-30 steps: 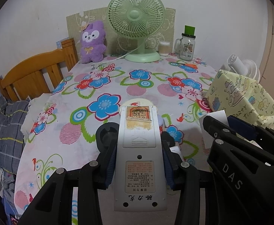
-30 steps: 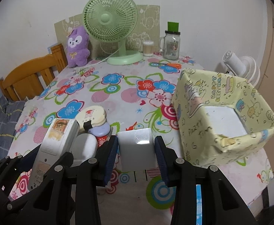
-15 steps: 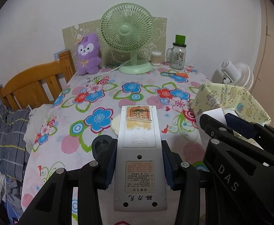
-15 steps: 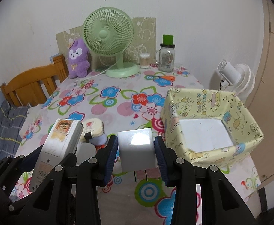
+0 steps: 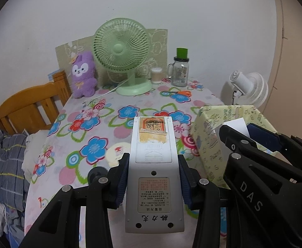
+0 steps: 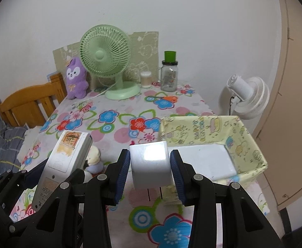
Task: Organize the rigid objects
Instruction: 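Carry the power bank with left tool while right tool carries the charger toward the yellow basket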
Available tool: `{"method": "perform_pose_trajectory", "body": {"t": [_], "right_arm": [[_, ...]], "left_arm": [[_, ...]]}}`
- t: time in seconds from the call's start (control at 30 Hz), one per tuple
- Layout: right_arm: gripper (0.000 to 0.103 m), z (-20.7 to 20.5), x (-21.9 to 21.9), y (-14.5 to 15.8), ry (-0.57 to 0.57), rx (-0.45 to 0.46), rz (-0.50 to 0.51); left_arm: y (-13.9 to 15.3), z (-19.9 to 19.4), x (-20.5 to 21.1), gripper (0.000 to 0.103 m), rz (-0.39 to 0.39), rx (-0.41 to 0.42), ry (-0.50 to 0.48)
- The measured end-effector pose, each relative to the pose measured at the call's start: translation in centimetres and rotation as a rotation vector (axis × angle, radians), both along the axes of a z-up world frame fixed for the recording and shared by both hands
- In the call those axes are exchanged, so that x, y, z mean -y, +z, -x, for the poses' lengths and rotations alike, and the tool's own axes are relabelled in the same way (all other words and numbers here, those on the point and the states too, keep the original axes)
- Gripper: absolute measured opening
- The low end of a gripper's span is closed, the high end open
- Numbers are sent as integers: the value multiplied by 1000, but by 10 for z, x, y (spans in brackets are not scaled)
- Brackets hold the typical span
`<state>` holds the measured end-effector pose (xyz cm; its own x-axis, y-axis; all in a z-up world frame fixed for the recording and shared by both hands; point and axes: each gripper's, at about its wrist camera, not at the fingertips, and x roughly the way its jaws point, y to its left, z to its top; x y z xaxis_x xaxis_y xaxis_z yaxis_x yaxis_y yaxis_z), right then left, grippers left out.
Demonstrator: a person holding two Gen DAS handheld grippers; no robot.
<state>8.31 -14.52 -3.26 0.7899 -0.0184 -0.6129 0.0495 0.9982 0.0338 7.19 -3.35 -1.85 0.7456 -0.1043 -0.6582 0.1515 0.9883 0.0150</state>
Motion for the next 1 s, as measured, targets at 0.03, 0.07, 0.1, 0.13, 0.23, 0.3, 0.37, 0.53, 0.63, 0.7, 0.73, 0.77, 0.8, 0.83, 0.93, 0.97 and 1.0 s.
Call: {"method": "perform_pose_trajectory", "body": {"t": [0.03, 0.07, 0.1, 0.13, 0.23, 0.3, 0.37, 0.53, 0.63, 0.7, 0.73, 0.77, 0.8, 0.83, 0.93, 0.97, 1.0], "right_arm": [[44, 0, 3, 1, -4, 1, -1], [44, 0, 6, 1, -9, 2, -1], [44, 0, 10, 2, -17, 3, -3], [44, -1, 13, 3, -20, 3, -5], [44, -2, 24, 3, -35, 2, -9], [44, -3, 31, 4, -44, 2, -10], [44, -5, 37, 4, -52, 2, -11], [44, -9, 53, 4, -71, 1, -8], [44, -12, 61, 2, -79, -3, -9], [44, -16, 67, 1, -84, -7, -11], [44, -18, 70, 0, -86, -10, -11], [44, -20, 73, -1, -89, -12, -11], [44, -21, 75, -2, -90, -13, -10], [44, -23, 77, -2, -91, -15, -10], [44, -28, 85, -4, -99, -22, -7], [44, -30, 87, -4, -102, -24, -6], [44, -32, 90, -5, -105, -27, -6]], "left_arm": [[1, -1, 3, 45, 1, 1, -6], [1, -1, 6, 45, 1, 2, -10], [2, -2, 9, 45, 1, 2, -15], [3, -3, 13, 45, 0, 3, -22], [5, -7, 23, 45, -1, 4, -37], [5, -9, 30, 45, 1, 3, -46], [5, -11, 36, 45, 3, 2, -55], [4, -19, 51, 45, 13, -5, -79], [2, -24, 60, 45, 15, -12, -88], [1, -28, 65, 45, 16, -18, -93], [-1, -30, 68, 45, 17, -22, -96], [-1, -32, 71, 45, 18, -26, -98], [-2, -33, 73, 45, 20, -28, -100], [-3, -34, 76, 45, 21, -30, -102], [-5, -40, 83, 45, 25, -37, -108], [-5, -42, 85, 45, 27, -40, -109], [-7, -45, 88, 45, 29, -45, -111]]}}
